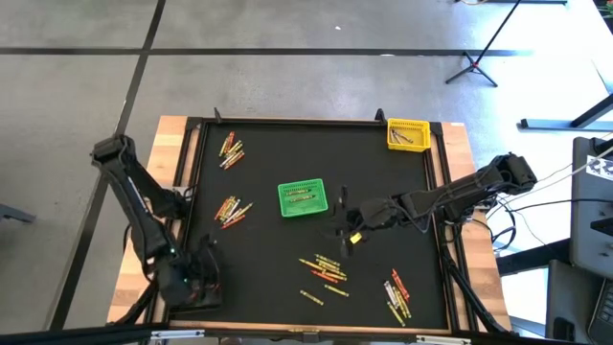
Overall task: Sort crayons
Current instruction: Put the green crayon into the green bin
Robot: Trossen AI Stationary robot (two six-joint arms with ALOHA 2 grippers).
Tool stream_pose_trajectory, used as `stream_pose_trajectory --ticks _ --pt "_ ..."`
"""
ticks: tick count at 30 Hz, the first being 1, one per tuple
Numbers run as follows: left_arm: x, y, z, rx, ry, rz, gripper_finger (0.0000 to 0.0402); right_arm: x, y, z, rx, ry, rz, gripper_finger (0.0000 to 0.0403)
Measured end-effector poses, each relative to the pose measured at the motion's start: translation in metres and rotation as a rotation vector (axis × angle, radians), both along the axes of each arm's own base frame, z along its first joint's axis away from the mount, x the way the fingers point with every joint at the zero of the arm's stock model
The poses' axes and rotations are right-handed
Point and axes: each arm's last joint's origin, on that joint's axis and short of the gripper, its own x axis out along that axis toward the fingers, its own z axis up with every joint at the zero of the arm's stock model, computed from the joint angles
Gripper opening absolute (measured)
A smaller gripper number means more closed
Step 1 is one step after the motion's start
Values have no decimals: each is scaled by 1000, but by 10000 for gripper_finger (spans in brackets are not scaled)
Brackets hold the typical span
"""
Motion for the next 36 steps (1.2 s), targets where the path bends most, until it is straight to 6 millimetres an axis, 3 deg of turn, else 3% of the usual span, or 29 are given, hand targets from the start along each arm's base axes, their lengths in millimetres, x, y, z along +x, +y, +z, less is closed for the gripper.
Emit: stream_pose_trajectory --ticks 6,10,16,20,23,28,36 --pt "25 18 7 359 -208 52 86 -13 -7 2 5 275 -176 209" --pt "45 34 10 467 -249 127 86 -29 -12 11 38 519 -297 236" --pt "75 58 -1 500 -309 138 86 -56 -21 5 24 787 -457 228" --pt "88 70 -18 438 -397 -80 86 -69 -35 -10 11 945 -550 213" --pt "86 77 -32 380 -524 -185 86 -76 -51 -21 19 1041 -613 202" --pt "77 86 -48 366 -603 -136 86 -86 -78 -44 73 1157 -693 188" --pt "78 83 -43 357 -625 -112 86 -107 -110 -84 162 1304 -743 181"
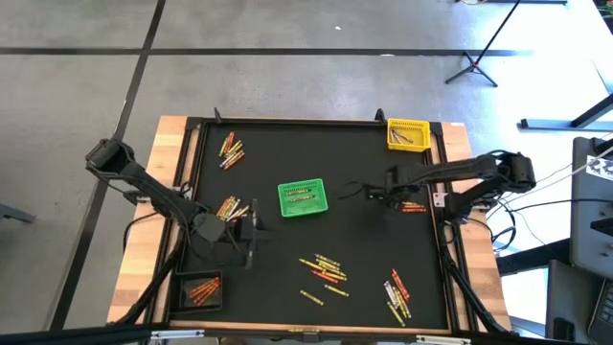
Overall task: Sort crayons
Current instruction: Put the green crayon into the green bin
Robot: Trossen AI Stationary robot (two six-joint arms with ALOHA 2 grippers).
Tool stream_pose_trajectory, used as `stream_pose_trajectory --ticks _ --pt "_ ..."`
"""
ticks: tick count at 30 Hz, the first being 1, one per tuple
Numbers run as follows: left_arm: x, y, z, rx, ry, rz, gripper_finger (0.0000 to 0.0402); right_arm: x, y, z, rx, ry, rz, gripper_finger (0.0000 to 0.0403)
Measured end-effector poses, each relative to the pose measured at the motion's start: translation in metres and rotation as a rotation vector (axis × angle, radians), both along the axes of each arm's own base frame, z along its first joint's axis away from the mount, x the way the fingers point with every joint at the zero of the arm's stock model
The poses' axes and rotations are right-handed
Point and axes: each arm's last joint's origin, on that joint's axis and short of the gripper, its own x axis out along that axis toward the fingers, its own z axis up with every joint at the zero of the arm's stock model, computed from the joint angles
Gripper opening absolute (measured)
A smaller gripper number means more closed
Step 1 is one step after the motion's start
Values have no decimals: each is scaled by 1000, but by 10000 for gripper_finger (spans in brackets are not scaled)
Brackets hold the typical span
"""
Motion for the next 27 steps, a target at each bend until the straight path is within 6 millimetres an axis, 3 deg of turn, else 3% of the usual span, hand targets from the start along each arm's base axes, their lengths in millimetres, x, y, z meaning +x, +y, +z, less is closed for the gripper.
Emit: stream_pose_trajectory --ticks 8,27 --pt "0 -2 1 -1 -3 -8 86 -5 -15 -23 71 -64 -42 181" --pt "0 -2 1 -1 -1 -8 86 -15 -14 -45 91 -71 4 181"
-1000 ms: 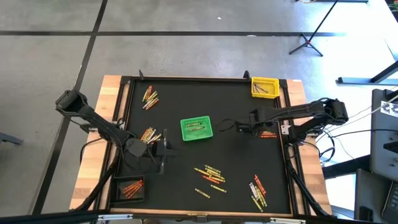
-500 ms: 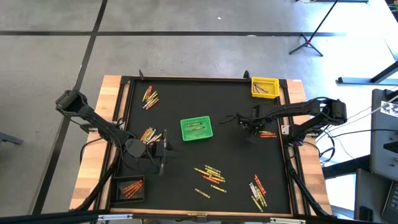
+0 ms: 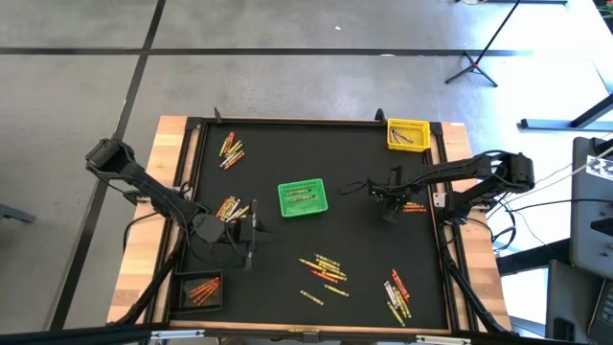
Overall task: Sort crayons
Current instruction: Put the green crayon into the green bin
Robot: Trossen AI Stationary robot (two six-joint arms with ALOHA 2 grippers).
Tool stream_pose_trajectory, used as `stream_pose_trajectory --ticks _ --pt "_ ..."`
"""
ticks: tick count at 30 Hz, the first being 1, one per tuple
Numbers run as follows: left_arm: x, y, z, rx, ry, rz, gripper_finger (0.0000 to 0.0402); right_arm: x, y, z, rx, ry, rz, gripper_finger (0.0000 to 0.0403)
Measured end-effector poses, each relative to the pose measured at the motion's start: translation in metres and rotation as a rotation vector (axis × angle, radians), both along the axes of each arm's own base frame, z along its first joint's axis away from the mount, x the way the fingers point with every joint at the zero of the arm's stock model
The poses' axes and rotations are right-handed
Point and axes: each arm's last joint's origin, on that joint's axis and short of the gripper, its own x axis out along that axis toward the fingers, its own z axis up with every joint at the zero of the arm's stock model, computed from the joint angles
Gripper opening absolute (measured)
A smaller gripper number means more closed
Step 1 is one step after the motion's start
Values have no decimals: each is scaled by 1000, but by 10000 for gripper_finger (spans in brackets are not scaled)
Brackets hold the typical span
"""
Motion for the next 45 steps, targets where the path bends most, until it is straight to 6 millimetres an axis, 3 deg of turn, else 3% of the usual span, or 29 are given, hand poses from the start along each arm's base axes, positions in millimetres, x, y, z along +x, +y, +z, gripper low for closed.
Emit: stream_pose_trajectory --ticks 9,20,24,35,45 --pt "0 0 0 0 -1 1 86 0 -2 0 -19 -6 1 166" --pt "0 0 0 0 -1 0 86 0 -3 0 -61 3 -1 37" --pt "0 0 0 0 -1 0 86 0 -3 0 -62 4 -2 7" --pt "0 0 0 1 -1 0 86 3 -3 3 -52 -5 6 3" --pt "0 0 0 1 -1 0 86 40 -1 32 -5 -238 121 2"
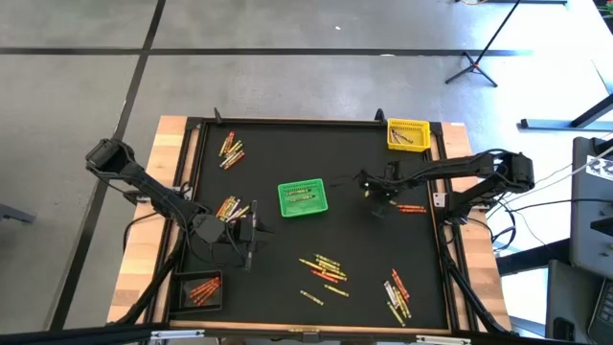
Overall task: Sort crayons
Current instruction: Put the green crayon into the green bin
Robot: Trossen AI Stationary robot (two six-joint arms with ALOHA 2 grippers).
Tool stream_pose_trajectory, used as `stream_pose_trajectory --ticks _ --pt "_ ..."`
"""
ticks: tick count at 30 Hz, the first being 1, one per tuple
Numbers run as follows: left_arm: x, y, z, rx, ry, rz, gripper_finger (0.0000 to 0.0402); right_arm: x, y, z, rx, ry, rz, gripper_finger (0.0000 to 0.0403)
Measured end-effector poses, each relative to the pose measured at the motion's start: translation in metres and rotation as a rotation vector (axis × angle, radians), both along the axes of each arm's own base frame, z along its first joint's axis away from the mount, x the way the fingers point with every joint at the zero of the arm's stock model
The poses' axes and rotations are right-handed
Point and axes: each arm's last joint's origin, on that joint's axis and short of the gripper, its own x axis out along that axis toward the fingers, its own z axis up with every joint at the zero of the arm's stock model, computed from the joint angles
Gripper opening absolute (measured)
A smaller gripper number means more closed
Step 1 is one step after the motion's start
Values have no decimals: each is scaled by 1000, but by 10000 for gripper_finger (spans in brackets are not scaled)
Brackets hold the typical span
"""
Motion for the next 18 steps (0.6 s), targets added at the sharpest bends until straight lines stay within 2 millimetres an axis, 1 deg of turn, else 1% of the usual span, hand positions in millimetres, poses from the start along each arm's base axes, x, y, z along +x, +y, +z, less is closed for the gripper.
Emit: stream_pose_trajectory --ticks 2,5,11,13,15,18 --pt "0 0 0 0 0 0 86 8 5 2 20 -70 33 1" --pt "0 0 0 0 0 0 86 13 11 2 45 -126 70 1" --pt "0 0 0 -1 0 0 86 18 16 -12 39 -154 94 2" --pt "0 0 0 -1 0 0 86 18 16 -15 41 -138 92 5" --pt "0 0 0 1 2 0 86 19 17 -14 80 -132 97 15" --pt "0 0 0 0 1 0 86 22 20 -4 194 -139 109 48"
